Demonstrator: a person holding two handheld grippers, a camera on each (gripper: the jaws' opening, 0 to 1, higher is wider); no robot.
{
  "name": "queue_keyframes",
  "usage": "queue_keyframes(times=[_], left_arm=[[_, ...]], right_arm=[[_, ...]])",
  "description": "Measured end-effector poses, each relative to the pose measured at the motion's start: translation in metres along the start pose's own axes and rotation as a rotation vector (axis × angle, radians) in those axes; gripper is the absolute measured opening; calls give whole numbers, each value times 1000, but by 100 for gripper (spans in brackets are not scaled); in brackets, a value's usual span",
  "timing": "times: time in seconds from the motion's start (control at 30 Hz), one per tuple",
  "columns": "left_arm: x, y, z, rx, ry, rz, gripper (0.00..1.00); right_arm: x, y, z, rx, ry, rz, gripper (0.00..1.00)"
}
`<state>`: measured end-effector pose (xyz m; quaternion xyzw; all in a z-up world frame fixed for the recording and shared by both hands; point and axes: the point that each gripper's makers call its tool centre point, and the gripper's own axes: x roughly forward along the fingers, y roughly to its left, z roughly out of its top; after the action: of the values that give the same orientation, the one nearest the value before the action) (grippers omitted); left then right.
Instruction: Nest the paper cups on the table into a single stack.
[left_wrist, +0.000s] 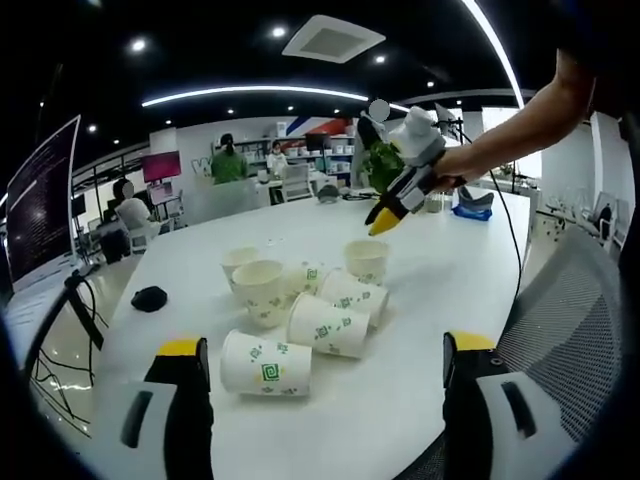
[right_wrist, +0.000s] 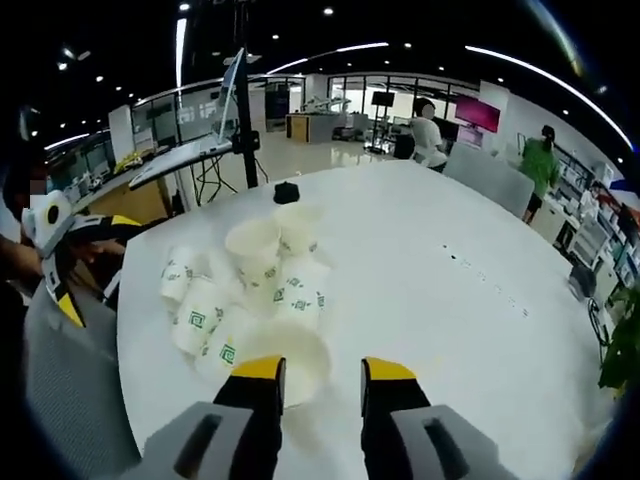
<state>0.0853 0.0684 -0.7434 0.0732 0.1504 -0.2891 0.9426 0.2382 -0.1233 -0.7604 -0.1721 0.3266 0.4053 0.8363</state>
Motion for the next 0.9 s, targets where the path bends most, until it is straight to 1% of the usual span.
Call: queue_keyframes(times=[0.17, 0.23, 0.37, 0.47, 0.7, 0.9], left_arm=[[0, 1, -1, -4, 2, 1, 96], [0, 1, -1, -3, 3, 2, 96], [0, 1, -1, -5, 6, 2, 95], [0, 1, -2, -5, 11, 2, 95], [0, 1, -3, -6, 14, 4, 95], [0, 1, -3, -7, 15, 5, 94]], right_arm=[[10, -4, -4, 2, 21, 2, 24], [13, -3, -4, 4, 26, 4, 23], [13, -1, -3, 2, 34, 2, 20], [18, -1, -4, -23, 50, 0, 15], [26, 2, -11, -26, 69, 3, 12], [29, 2, -11, -36, 85, 4, 9]])
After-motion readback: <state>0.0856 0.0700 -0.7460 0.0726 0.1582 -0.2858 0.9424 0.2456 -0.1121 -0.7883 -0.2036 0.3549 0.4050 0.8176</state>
